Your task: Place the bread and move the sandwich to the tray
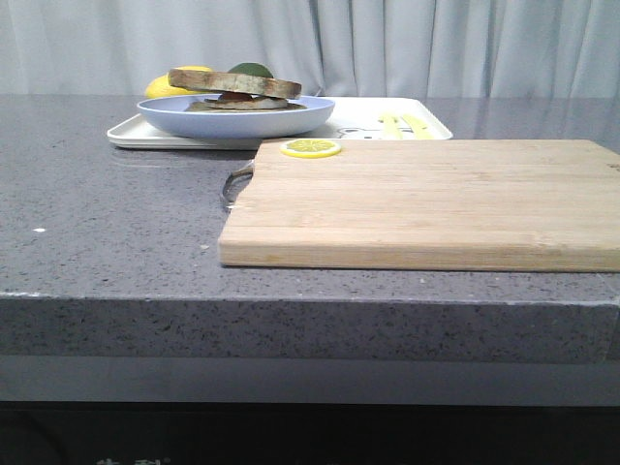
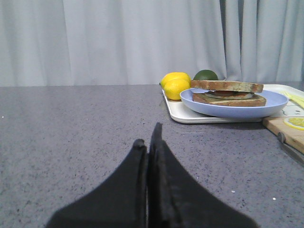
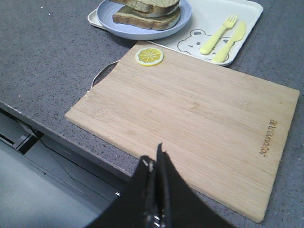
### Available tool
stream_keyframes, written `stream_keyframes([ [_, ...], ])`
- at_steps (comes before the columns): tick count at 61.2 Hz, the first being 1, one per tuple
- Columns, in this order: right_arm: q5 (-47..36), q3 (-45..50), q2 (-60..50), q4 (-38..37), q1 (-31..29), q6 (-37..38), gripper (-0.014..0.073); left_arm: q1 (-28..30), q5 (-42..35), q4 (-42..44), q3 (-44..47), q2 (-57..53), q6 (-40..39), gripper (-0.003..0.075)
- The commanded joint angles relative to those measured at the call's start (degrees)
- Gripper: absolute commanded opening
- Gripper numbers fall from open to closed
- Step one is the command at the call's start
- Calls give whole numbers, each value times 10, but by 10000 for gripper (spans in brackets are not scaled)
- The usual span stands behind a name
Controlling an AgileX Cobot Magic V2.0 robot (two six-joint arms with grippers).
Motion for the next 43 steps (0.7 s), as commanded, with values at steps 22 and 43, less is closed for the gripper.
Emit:
stream_keyframes([
  [22, -42, -13, 2, 1, -1, -2, -69, 10, -62, -38, 23, -12, 1, -20],
  [43, -42, -13, 2, 1, -1, -2, -69, 10, -63, -23, 23, -12, -10, -20],
])
